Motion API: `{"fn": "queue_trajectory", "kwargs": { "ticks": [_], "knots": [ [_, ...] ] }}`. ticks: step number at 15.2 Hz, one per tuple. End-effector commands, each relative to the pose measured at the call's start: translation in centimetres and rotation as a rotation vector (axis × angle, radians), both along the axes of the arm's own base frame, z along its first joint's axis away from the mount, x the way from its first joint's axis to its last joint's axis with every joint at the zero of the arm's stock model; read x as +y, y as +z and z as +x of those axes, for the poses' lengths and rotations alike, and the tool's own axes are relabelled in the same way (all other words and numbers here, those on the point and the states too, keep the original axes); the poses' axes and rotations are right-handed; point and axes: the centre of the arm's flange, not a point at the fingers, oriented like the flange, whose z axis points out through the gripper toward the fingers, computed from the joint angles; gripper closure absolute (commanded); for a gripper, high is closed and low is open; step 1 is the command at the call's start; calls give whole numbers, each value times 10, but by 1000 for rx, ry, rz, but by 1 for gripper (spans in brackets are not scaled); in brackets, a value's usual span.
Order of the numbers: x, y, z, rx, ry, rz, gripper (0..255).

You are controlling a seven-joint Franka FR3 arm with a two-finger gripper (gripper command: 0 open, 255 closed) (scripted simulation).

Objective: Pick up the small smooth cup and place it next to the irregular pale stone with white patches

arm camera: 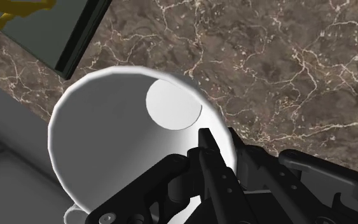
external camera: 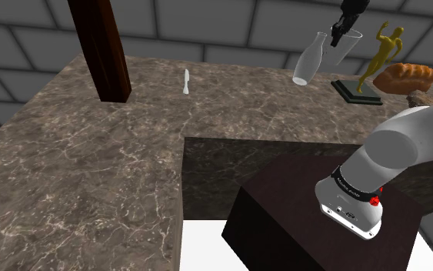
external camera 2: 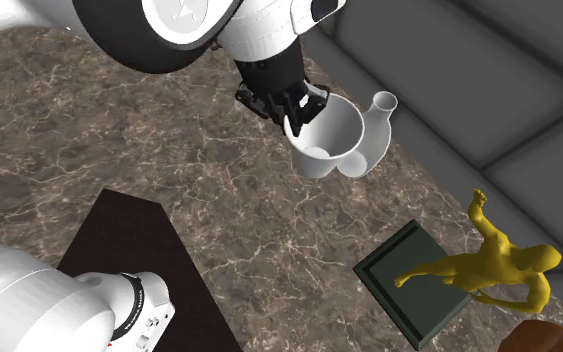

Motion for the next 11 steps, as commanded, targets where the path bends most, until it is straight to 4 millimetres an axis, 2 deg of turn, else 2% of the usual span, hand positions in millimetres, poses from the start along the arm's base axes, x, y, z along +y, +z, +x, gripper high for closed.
{"fn": "queue_trajectory", "kwargs": {
  "ticks": [1,11],
  "knots": [
    [-5,5,-12,0,0,0,255],
    [-67,5,-129,0,0,0,255]
  ]
}}
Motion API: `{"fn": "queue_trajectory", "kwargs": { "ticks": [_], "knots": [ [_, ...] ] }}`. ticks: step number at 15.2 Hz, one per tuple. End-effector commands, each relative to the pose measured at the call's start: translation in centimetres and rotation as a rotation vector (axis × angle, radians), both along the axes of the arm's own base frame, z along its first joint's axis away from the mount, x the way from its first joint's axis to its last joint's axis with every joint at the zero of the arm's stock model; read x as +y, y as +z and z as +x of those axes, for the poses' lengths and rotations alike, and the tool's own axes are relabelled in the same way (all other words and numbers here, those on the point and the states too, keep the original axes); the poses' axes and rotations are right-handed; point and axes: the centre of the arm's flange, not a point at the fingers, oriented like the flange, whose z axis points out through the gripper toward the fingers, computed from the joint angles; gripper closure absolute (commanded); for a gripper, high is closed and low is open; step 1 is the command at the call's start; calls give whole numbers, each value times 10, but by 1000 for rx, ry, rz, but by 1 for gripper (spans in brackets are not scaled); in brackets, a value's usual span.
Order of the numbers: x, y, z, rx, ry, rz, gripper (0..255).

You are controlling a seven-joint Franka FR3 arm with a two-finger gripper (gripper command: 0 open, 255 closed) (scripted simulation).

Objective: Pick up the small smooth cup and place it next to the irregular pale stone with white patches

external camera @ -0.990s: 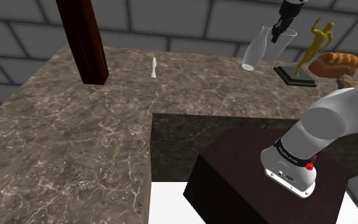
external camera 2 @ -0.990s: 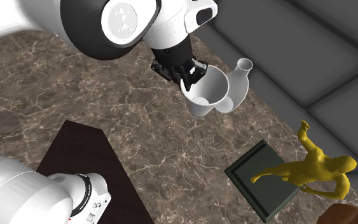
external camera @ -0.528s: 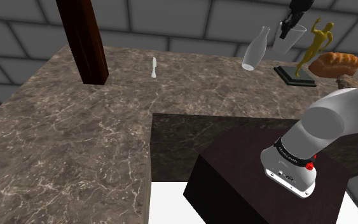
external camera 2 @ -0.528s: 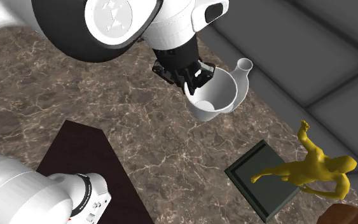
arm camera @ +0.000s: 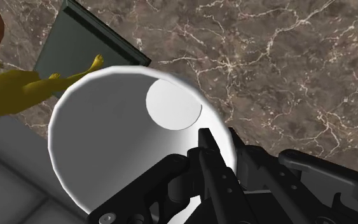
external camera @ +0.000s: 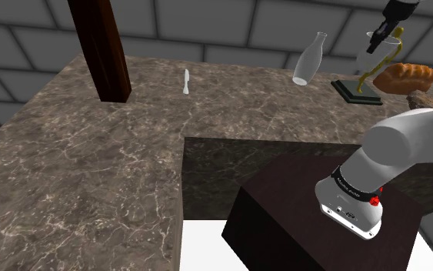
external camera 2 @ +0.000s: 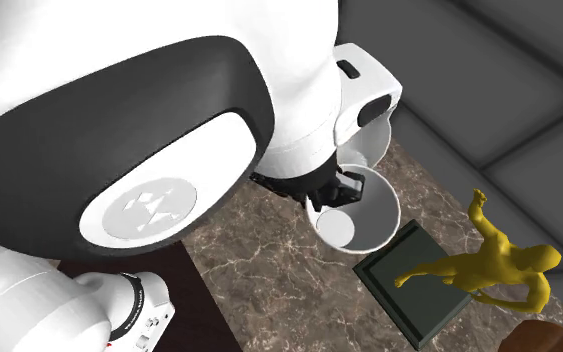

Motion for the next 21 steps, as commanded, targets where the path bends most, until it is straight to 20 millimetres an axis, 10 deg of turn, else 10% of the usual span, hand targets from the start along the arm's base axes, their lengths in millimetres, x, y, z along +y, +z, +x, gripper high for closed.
{"fn": "queue_trajectory", "kwargs": {
  "ticks": [1,21],
  "knots": [
    [-13,-1,-26,0,1,0,255],
    [-136,0,-260,0,1,0,255]
  ]
}}
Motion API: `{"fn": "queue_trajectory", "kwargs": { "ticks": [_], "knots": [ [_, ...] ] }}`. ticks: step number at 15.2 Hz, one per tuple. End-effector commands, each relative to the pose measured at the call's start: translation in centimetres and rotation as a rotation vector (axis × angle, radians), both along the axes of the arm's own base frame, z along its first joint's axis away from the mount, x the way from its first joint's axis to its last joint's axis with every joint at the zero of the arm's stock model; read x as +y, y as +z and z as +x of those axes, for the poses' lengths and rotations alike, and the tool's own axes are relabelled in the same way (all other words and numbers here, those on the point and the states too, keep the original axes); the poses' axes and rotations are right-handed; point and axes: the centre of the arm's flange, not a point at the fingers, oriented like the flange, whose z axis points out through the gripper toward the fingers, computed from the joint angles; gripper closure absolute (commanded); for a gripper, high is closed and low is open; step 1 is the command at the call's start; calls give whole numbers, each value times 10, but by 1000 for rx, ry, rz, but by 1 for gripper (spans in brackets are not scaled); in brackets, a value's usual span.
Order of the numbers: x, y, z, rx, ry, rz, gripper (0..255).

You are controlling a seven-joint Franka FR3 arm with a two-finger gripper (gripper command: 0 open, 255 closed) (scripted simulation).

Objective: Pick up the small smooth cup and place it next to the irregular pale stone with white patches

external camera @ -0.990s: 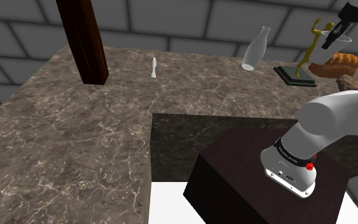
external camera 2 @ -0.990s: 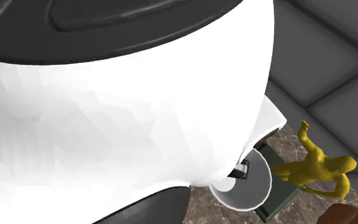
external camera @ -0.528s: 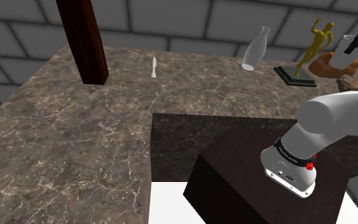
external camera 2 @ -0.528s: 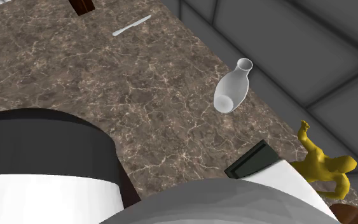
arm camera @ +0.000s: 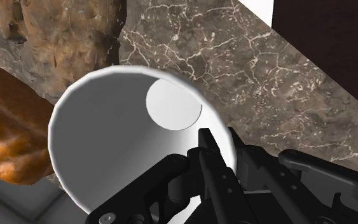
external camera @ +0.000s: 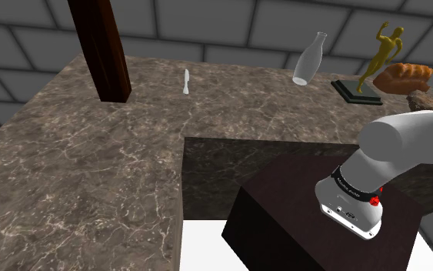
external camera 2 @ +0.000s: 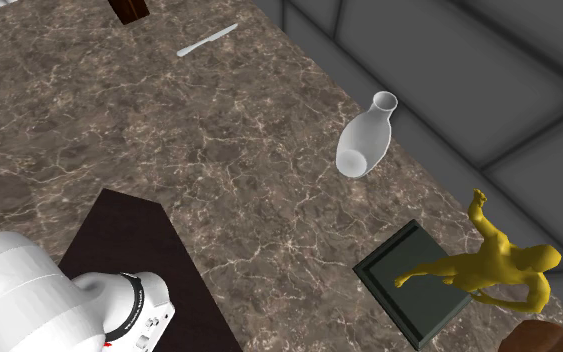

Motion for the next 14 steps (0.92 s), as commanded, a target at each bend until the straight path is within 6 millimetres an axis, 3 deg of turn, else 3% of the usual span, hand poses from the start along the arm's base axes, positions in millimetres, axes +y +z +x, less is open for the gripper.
{"fn": "queue_trajectory", "kwargs": {
  "ticks": [1,2,14],
  "knots": [
    [-13,-1,-25,1,1,0,255],
    [-18,-1,-36,1,1,0,255],
    [-18,-65,-36,1,1,0,255]
  ]
}}
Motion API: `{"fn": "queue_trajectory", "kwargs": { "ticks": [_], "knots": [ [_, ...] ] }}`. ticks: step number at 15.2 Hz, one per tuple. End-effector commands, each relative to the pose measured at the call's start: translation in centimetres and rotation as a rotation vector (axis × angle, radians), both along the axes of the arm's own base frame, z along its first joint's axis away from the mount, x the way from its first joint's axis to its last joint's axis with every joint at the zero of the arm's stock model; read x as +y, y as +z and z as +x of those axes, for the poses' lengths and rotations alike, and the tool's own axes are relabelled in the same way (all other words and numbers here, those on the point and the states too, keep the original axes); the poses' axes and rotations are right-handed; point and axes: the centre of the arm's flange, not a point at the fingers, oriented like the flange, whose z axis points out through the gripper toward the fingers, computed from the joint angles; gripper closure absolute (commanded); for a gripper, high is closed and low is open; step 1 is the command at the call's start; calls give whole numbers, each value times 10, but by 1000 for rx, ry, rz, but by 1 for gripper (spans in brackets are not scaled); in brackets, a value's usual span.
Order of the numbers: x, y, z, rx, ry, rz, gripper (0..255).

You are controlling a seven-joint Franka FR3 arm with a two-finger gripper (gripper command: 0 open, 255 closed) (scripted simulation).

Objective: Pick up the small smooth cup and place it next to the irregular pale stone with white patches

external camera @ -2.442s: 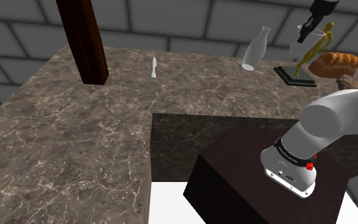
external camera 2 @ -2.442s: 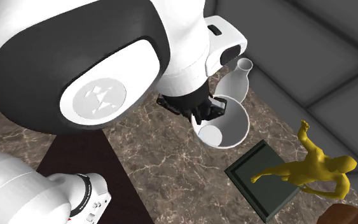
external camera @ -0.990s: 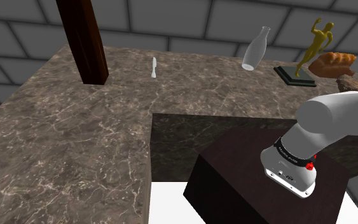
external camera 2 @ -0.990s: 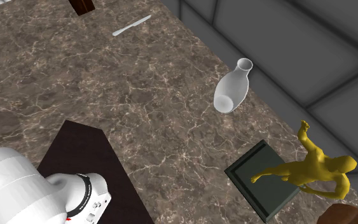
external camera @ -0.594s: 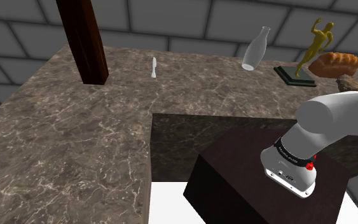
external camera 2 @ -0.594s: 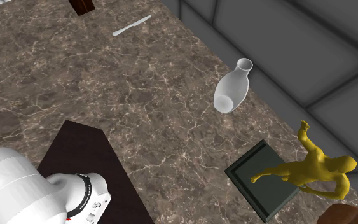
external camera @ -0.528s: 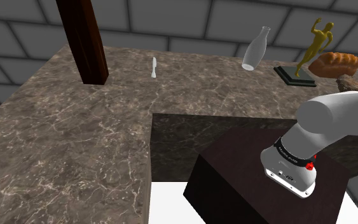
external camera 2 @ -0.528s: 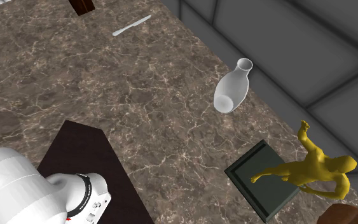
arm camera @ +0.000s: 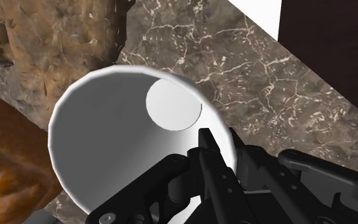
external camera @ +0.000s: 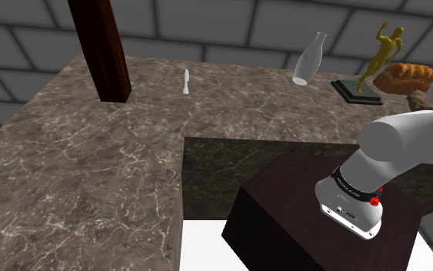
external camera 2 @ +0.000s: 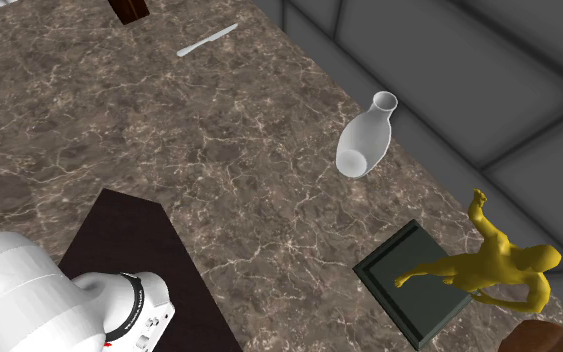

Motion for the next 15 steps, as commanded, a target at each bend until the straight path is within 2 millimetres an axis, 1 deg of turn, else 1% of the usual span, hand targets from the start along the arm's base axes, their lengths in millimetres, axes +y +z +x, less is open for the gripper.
{"fn": "queue_trajectory", "kwargs": {
  "ticks": [1,15],
  "knots": [
    [1,-11,-1,0,0,-1,255],
    [1,-85,-1,0,0,-1,255]
  ]
}}
